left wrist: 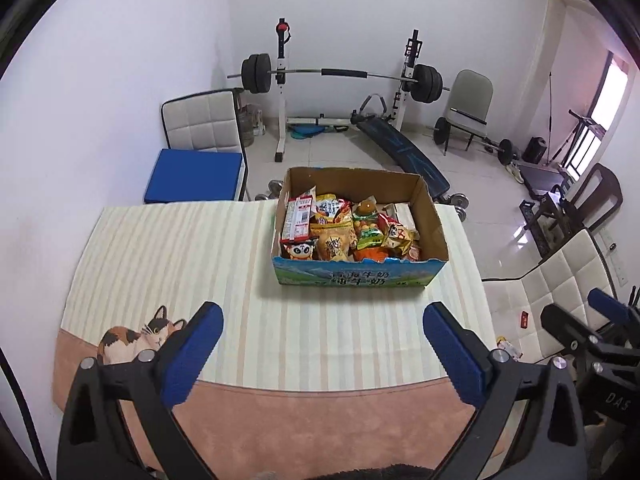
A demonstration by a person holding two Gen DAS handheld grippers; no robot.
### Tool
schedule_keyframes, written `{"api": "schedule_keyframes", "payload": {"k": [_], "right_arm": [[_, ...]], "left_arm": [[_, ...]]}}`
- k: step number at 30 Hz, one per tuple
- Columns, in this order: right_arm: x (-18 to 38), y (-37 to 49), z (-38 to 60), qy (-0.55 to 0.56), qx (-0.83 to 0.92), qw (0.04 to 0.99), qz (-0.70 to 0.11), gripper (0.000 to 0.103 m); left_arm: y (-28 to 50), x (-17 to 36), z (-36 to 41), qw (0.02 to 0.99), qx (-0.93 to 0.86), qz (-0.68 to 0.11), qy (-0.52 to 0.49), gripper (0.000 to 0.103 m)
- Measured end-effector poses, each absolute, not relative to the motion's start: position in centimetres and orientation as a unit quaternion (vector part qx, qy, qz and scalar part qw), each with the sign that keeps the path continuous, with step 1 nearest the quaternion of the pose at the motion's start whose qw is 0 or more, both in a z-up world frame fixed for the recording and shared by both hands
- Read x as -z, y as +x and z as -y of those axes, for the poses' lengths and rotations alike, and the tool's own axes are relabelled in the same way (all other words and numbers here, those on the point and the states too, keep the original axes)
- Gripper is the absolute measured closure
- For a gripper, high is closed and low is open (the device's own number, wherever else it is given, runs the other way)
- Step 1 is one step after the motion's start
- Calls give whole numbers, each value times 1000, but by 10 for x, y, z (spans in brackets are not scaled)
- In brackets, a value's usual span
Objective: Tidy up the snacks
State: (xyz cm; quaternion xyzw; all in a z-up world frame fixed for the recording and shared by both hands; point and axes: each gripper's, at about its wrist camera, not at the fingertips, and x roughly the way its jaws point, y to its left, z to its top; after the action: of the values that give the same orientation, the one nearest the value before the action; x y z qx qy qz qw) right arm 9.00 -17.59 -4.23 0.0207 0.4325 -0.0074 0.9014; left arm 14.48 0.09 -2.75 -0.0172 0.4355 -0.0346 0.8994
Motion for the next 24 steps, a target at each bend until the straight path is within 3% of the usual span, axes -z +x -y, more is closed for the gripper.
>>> {"api": "schedule_keyframes", "payload": {"k": [24], "right_arm": [[75,165,193,27,42,904,-425,0]], "left_arm": [[202,61,15,904,-1,-428,6,0]]}}
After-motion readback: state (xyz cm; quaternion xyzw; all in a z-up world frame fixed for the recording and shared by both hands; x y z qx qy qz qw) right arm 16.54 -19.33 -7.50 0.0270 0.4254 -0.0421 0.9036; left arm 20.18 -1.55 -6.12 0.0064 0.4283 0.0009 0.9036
